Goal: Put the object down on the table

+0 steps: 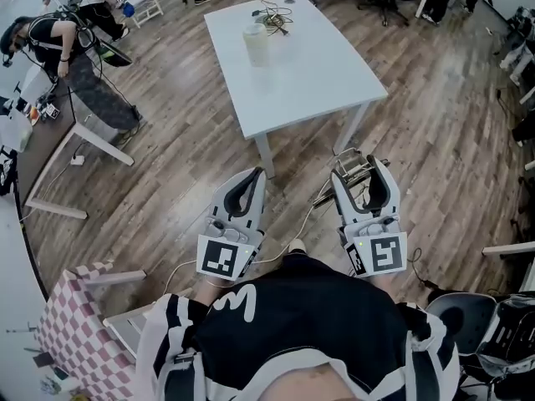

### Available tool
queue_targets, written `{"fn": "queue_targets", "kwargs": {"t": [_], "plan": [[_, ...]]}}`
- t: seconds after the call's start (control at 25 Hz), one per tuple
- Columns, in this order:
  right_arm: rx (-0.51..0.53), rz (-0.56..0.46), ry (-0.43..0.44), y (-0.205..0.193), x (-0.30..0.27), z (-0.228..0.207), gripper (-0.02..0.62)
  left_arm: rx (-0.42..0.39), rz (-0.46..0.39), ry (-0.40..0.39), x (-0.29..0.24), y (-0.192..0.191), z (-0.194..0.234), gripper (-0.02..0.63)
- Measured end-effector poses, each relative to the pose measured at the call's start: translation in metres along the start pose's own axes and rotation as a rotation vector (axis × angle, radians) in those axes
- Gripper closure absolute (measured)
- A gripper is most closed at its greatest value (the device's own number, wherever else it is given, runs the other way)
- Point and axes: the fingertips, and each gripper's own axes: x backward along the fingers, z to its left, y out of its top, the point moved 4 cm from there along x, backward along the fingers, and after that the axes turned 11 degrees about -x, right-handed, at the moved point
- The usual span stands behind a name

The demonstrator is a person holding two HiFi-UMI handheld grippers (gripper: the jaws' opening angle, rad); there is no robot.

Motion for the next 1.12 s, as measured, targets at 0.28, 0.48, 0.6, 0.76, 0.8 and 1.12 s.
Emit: {"fn": "queue_targets", "kwargs": {"t": [0.28,0.48,0.6,0.76,0.8,1.12], "plan": [[-0.019,-0.002,0.031,-0.001,-0.021,-0.04,0.307,0.053,-0.018,0.029,-0.044,-0.003,-0.005,0.601],[-0.037,0.019,0.057,-0.006,-0.036,-0.052,0.305,0.075,0.021,0.053,-0.054,-0.011,-0.005,0.601],[-0.041,0.011,0.068,-0.005,-0.041,-0.055,0.307,0.062,0.023,0.053,-0.06,-0.01,-0.003,0.601],[-0.048,-0.004,0.072,-0.002,-0.04,-0.055,0.306,0.035,0.011,0.055,-0.06,-0.002,-0.001,0.601],[-0.049,-0.009,0.072,0.0,-0.04,-0.056,0.307,0.03,0.009,0.055,-0.06,0.0,-0.001,0.601],[-0.065,0.015,0.086,-0.01,-0.053,-0.06,0.307,0.034,0.037,0.064,-0.067,-0.009,0.003,0.601]]}}
